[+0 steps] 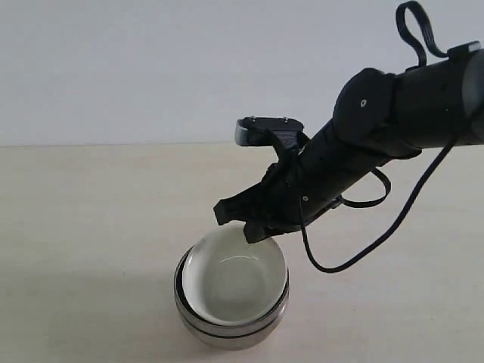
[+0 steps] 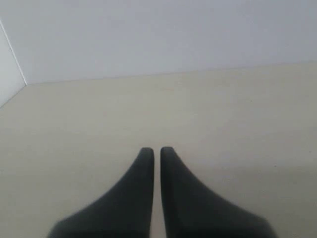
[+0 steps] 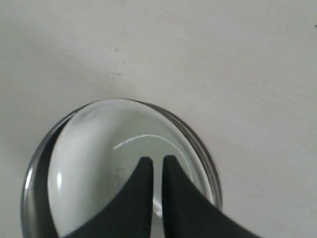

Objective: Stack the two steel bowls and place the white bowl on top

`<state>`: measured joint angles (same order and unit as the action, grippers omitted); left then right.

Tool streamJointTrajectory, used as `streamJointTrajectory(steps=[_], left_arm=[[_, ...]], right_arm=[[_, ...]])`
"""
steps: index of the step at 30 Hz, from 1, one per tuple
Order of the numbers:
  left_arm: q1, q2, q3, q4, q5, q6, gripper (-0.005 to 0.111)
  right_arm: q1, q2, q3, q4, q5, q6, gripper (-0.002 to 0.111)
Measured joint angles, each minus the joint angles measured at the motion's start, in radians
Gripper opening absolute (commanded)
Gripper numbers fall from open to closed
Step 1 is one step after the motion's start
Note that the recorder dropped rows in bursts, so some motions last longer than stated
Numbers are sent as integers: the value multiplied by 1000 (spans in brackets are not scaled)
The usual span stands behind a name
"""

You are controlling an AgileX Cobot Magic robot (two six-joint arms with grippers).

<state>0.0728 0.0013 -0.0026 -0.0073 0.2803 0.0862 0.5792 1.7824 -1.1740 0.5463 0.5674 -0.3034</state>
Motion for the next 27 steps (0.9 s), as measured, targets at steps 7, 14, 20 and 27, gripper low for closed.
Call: streamJointTrajectory(steps=[7, 14, 20, 27], left_arm=[[0, 0, 0, 0, 0, 0, 4], [0, 0, 0, 0, 0, 0, 4], [0, 0, 0, 0, 0, 0, 4], [0, 0, 0, 0, 0, 0, 4]], right_arm=[[0, 61, 0, -32, -40, 17, 0], [0, -5, -7, -7, -45, -26, 0], [54, -232, 88, -5, -276, -111, 0], [57, -540, 394, -7, -546, -155, 0]])
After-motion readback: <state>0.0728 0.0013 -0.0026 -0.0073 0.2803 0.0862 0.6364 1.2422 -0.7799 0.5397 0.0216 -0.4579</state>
